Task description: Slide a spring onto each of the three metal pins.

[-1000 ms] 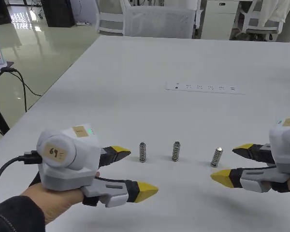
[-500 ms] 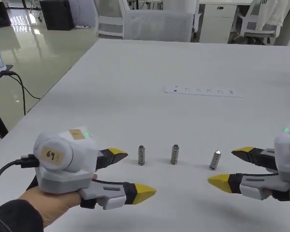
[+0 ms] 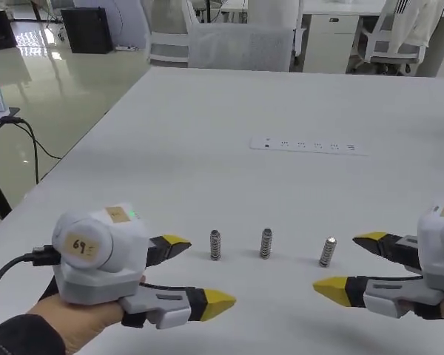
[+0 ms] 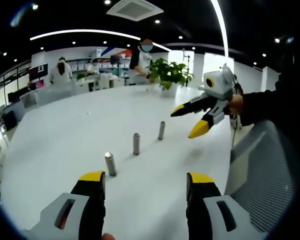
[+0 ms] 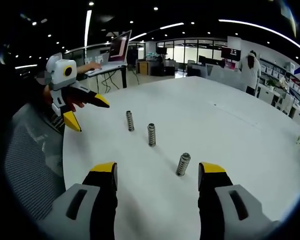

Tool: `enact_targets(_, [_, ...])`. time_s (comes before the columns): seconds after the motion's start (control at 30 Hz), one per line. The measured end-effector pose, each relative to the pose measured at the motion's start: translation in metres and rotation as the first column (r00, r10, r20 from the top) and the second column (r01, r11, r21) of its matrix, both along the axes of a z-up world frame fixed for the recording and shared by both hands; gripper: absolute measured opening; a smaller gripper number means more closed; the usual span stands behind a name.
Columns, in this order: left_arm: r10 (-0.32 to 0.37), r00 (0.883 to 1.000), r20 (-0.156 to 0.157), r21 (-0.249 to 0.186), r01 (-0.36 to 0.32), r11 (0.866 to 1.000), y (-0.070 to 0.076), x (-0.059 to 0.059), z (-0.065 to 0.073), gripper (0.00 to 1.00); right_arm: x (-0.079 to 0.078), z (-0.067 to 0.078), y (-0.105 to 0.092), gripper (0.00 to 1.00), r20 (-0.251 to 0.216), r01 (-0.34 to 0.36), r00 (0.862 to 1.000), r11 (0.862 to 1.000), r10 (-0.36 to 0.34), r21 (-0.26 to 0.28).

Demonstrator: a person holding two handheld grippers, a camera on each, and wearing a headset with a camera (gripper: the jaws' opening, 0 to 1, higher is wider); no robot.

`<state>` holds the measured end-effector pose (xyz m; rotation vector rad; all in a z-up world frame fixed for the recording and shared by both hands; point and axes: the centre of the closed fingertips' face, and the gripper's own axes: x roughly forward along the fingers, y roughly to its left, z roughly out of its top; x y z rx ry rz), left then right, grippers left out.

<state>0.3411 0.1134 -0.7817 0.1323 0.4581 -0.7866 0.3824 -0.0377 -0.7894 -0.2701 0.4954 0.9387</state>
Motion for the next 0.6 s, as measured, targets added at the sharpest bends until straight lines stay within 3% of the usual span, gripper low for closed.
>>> enact_targets(0.6, [0.022,1.0,-0.02,0.011,-0.022,1.0,0.0054,-0.0007,-0.0046,0.63,-0.0039,-0.0042,-0.0001,0.66,-0.006,0.0,1.0,1.0,0.0,-0.01])
